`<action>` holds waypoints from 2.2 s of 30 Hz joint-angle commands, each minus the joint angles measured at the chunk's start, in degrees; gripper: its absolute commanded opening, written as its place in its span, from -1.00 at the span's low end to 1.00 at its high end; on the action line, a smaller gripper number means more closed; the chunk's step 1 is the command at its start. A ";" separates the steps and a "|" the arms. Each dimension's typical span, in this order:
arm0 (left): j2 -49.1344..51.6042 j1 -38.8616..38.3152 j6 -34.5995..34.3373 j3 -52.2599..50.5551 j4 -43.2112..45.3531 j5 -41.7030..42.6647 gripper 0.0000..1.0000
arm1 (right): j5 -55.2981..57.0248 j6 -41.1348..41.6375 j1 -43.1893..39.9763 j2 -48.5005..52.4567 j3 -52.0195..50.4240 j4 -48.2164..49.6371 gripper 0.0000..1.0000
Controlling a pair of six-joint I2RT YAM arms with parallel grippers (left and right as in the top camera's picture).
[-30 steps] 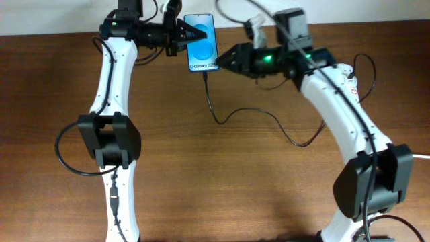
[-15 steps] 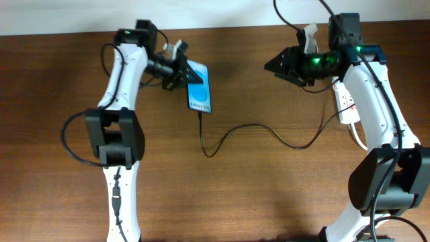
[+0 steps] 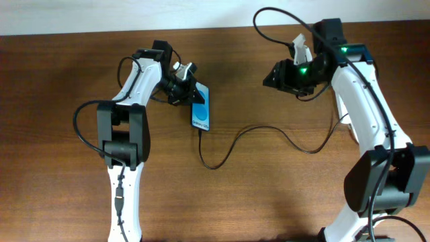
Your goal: Plug charger to phone and switch on socket
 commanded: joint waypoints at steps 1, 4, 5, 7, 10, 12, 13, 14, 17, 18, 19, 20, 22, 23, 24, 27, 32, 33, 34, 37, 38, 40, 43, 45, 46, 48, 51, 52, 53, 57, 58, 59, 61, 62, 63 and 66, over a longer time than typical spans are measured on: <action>-0.39 0.17 1.09 -1.18 0.04 -3.37 -0.95 | 3.28 -0.74 0.83 -0.85 0.85 -0.07 0.13; -0.39 0.17 1.09 -1.40 0.00 -4.74 -0.72 | 4.20 -0.74 1.05 -0.85 0.85 -0.48 0.13; -0.39 0.17 1.09 -1.40 0.04 -4.74 -0.55 | 4.55 -0.74 1.03 -0.85 0.85 -0.68 0.13; -0.39 0.17 1.09 -1.40 0.09 -4.76 -0.36 | 4.57 -0.76 1.03 -0.85 0.85 -0.90 0.13; -0.39 0.17 1.09 -1.38 0.09 -4.96 -0.21 | 4.57 -0.76 1.03 -0.85 0.85 -0.96 0.13; -0.39 0.17 1.09 -1.38 -0.11 -5.29 -0.21 | 4.59 -0.79 1.03 -0.85 0.85 -0.90 0.13; -0.39 0.17 1.09 -1.38 -0.20 -5.97 -0.21 | 4.59 -0.79 1.03 -0.85 0.85 -0.90 0.13; -0.39 0.17 1.07 -1.33 -0.44 -7.04 -0.20 | 4.57 -1.11 1.03 -0.85 0.85 -0.92 0.14; -0.39 0.17 -0.11 -0.24 -3.06 -14.45 -0.15 | 5.27 -1.20 1.03 -0.85 0.85 -1.31 0.14; -0.39 0.17 -0.44 0.22 -3.82 -16.61 -0.14 | 5.77 -1.20 1.03 -0.85 0.85 -1.40 0.14; -0.39 0.17 -0.46 0.94 -4.72 -19.10 -0.14 | 6.08 -1.22 1.03 -0.85 0.85 -1.62 0.14; -0.39 0.17 -0.92 1.60 -5.42 -21.33 -0.10 | 6.05 -1.20 1.03 -0.85 0.85 -1.73 0.14; -0.39 0.17 -1.90 2.64 -6.43 -25.22 -0.02 | 6.08 -1.20 1.03 -0.85 0.85 -1.70 0.14; -0.39 0.17 -1.90 2.86 -6.62 -26.08 0.03 | 6.05 -1.20 1.03 -0.85 0.85 -1.73 0.14; -0.39 0.17 -1.90 2.93 -6.64 -27.06 0.08 | 6.08 -1.22 1.03 -0.85 0.85 -1.75 0.14; -0.39 0.17 -1.88 2.93 -6.95 -30.64 0.21 | 6.08 -1.22 1.03 -0.85 0.85 -1.77 0.14; -0.42 0.24 -1.84 3.65 -7.85 -35.06 0.25 | 8.35 -1.18 0.59 -0.87 0.94 -1.75 0.14; -0.42 0.37 -1.86 4.76 -8.41 -35.87 0.26 | 8.37 -1.18 0.28 -0.87 1.03 -1.77 0.13; -0.42 0.48 -1.84 6.21 -9.05 -36.50 0.26 | 8.37 -1.18 -0.13 -0.96 1.29 -1.99 0.13; -0.42 0.76 -1.81 13.31 -12.11 -39.17 0.27 | 8.33 -1.18 -2.34 -1.49 2.80 -3.21 0.13; -0.42 0.83 -1.81 16.20 -13.22 -39.87 0.26 | 8.35 -1.18 -3.23 -1.81 3.50 -3.85 0.13; -0.42 1.01 -1.86 23.08 -15.28 -40.72 0.27 | 8.37 -1.20 -5.60 -2.58 5.42 -5.75 0.13; -0.42 1.46 -1.90 33.14 -17.38 -40.65 0.36 | 8.39 -1.38 -9.90 -3.85 8.55 -9.40 0.13; -0.42 1.88 -1.88 40.41 -18.69 -40.74 1.00 | 8.39 -2.34 -13.64 -5.20 9.79 -11.41 0.13; -0.42 2.14 -1.88 43.85 -19.32 -40.72 0.99 | 8.41 -2.89 -15.85 -6.05 9.99 -12.24 0.13; -0.42 2.27 -1.88 47.10 -19.54 -40.72 0.99 | 8.39 -2.89 -19.61 -7.34 9.99 -13.57 0.13; -0.42 2.27 -1.88 49.31 -19.69 -40.72 0.99 | 8.37 -2.89 -25.66 -8.52 9.99 -15.56 0.13; -0.42 2.27 -1.88 49.31 -19.74 -40.70 0.99 | 8.35 -2.89 -27.47 -8.59 9.99 -16.22 0.13; -0.39 2.27 -1.88 49.31 -19.87 -40.70 0.99 | 8.28 -2.91 -28.70 -8.59 9.99 -16.81 0.13; -0.39 2.21 -1.88 49.31 -20.59 -40.70 0.99 | 7.13 -5.95 -31.82 -8.59 9.97 -18.45 0.12; -0.39 2.21 -1.88 49.31 -20.59 -40.72 0.99 | 7.10 -6.16 -32.15 -8.59 9.97 -18.47 0.13; -0.39 2.23 -1.88 49.31 -20.59 -40.72 0.99 | 7.10 -6.32 -32.37 -8.59 9.97 -18.38 0.13; -0.39 2.23 -1.88 49.31 -20.59 -40.70 0.99 | 7.10 -6.32 -32.37 -8.59 9.97 -18.25 0.14; -0.39 2.23 -1.88 49.31 -20.59 -40.70 0.99 | 7.10 -6.32 -32.37 -8.59 9.97 -18.25 0.13; -0.39 2.23 -1.88 49.31 -20.59 -40.72 0.99 | 7.08 -6.32 -32.37 -8.59 9.97 -18.25 0.13; -0.39 2.23 -1.88 49.31 -20.59 -40.72 0.99 | 7.10 -6.32 -32.37 -8.59 9.97 -18.25 0.13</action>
